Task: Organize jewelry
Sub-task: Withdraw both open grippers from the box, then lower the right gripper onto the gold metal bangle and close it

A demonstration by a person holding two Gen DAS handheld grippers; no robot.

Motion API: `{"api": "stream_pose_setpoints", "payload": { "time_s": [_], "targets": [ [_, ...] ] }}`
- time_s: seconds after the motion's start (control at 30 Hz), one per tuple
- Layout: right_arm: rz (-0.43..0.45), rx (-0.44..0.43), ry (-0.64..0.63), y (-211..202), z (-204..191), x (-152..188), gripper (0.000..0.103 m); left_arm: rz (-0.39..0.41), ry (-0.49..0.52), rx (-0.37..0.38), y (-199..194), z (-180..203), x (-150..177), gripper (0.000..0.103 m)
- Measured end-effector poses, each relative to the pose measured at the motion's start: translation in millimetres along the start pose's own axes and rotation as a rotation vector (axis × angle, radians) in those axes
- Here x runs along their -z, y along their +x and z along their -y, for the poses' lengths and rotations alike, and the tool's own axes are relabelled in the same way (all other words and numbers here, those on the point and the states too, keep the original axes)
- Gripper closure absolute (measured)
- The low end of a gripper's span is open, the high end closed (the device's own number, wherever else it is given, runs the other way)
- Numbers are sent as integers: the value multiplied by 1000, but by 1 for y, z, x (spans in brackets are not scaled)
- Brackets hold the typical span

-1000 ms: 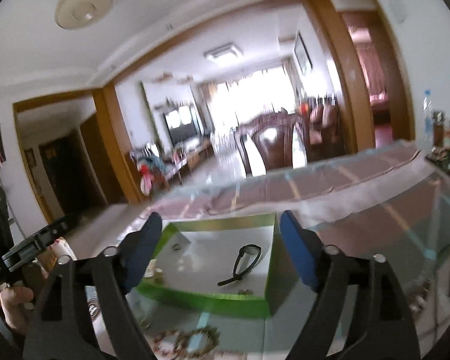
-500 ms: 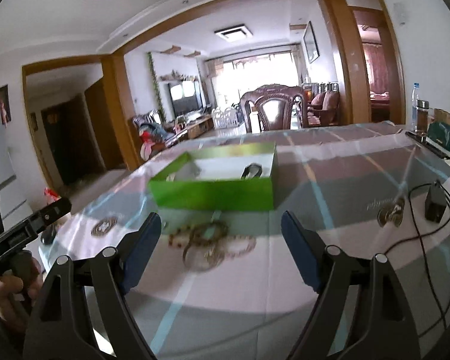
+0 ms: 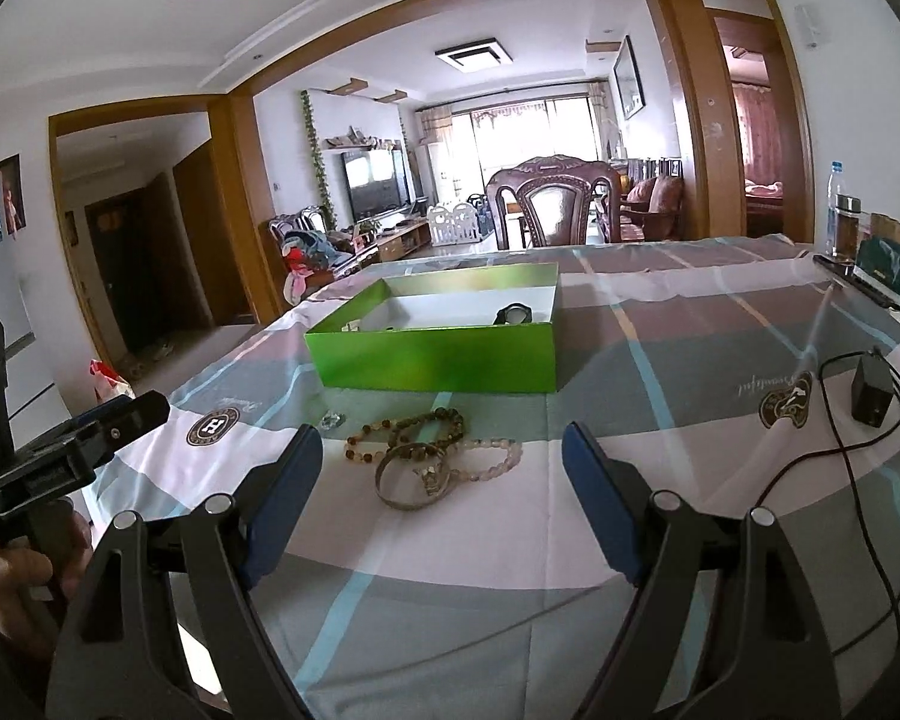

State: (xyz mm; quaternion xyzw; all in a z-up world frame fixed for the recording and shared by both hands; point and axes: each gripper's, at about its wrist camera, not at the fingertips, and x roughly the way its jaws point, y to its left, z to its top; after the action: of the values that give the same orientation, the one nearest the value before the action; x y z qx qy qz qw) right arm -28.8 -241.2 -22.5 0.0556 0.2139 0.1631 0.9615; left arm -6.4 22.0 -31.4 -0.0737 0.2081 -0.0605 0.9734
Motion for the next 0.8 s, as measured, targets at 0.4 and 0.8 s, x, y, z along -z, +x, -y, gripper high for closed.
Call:
{"api": "stream_pose_setpoints", "payload": {
  "time_s": [0.4, 0.8],
  "targets": [
    [-22, 9, 2, 5, 1, 5, 22, -32, 0, 2, 9, -2, 5, 4],
    [-62, -12, -10, 24, -1, 12, 23, -47, -2, 1, 16, -3, 6, 4]
  ]
}}
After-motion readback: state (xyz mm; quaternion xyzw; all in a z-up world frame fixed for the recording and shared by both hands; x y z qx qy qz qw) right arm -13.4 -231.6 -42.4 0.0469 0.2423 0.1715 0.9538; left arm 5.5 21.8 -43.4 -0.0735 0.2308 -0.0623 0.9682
